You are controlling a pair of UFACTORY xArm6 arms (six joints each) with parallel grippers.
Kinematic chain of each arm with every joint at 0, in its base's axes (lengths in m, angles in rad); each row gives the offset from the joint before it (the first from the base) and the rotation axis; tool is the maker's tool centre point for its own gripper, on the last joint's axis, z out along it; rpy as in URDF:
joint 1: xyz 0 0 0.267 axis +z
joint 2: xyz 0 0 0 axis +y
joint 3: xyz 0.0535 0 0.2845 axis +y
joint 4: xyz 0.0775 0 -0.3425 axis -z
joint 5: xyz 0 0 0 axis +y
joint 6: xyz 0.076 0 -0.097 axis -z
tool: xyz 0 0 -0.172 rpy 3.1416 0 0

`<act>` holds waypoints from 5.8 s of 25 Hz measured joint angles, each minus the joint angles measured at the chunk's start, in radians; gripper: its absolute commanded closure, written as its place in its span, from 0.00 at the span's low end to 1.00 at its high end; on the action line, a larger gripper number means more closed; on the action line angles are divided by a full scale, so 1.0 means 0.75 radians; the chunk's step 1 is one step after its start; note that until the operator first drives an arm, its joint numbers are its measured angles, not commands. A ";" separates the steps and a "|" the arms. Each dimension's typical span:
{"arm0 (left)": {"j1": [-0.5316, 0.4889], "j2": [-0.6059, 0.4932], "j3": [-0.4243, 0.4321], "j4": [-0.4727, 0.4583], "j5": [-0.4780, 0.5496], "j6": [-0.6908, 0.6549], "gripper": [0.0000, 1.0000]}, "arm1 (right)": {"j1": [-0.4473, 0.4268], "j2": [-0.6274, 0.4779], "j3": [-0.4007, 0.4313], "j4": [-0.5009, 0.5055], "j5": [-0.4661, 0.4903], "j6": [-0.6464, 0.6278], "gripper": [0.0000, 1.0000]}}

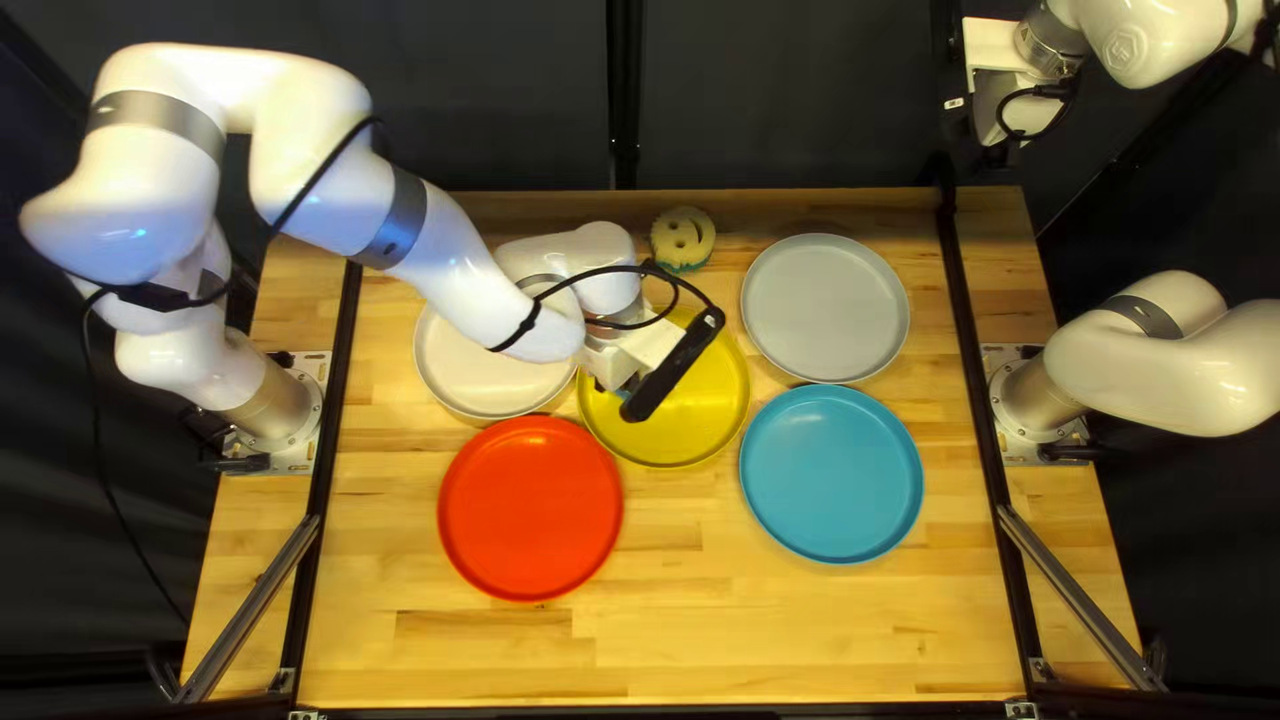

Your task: Pick up sponge and scrub the plate

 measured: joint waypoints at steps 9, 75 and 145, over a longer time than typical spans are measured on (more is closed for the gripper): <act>0.019 0.180 -0.298 0.049 0.087 -0.012 1.00 | 0.000 0.000 0.000 0.000 0.000 0.000 0.00; -0.136 0.282 -0.423 0.048 0.031 -0.050 1.00 | 0.000 0.000 0.000 0.000 0.000 0.000 0.00; -0.145 0.130 -0.182 -0.017 -0.037 -0.060 1.00 | 0.000 0.000 0.000 0.000 0.000 0.000 0.00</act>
